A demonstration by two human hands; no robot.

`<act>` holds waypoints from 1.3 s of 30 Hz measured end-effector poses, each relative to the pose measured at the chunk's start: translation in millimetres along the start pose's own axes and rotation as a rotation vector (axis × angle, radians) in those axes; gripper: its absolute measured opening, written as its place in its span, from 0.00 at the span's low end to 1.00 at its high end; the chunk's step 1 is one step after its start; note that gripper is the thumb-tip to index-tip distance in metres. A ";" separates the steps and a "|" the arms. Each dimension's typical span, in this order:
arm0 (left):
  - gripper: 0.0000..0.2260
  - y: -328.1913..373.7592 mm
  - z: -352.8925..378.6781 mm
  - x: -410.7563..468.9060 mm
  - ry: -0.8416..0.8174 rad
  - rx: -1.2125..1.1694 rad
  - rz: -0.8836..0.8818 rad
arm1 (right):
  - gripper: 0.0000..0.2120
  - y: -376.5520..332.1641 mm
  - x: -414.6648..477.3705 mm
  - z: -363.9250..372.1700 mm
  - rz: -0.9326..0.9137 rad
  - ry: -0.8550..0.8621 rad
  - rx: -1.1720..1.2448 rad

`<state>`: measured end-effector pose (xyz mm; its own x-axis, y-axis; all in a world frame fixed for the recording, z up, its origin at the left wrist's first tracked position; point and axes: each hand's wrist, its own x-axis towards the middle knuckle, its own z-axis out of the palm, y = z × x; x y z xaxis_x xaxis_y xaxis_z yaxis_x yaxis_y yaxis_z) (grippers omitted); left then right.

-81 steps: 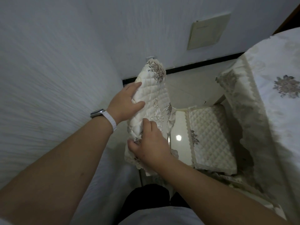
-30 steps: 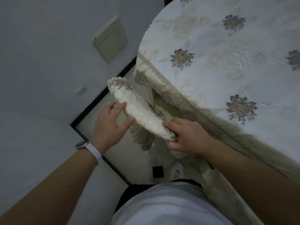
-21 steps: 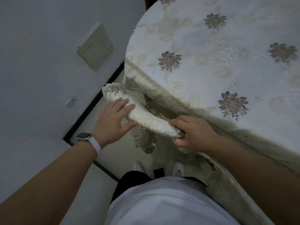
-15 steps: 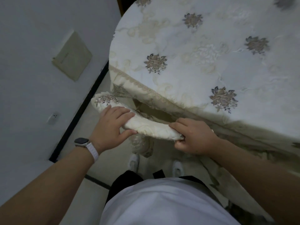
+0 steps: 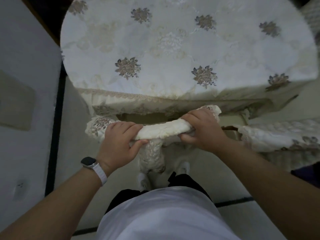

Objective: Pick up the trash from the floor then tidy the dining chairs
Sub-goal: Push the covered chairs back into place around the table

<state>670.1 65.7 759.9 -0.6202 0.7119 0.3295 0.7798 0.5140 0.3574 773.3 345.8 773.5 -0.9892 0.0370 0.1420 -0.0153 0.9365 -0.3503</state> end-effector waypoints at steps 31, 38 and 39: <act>0.21 24.6 -4.3 -30.5 -0.003 -0.026 0.290 | 0.22 -23.5 -59.9 -17.1 0.043 -0.029 -0.017; 0.21 21.6 -10.9 -38.9 -0.043 -0.009 0.332 | 0.21 -29.5 -66.1 -12.7 0.008 -0.009 -0.007; 0.21 21.4 -11.6 -39.9 -0.050 -0.003 0.341 | 0.20 -29.8 -67.0 -12.1 -0.005 -0.005 -0.011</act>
<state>710.5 42.8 764.6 -0.3192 0.8650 0.3872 0.9411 0.2414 0.2367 841.7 319.7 785.5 -0.9898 0.0307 0.1390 -0.0186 0.9404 -0.3396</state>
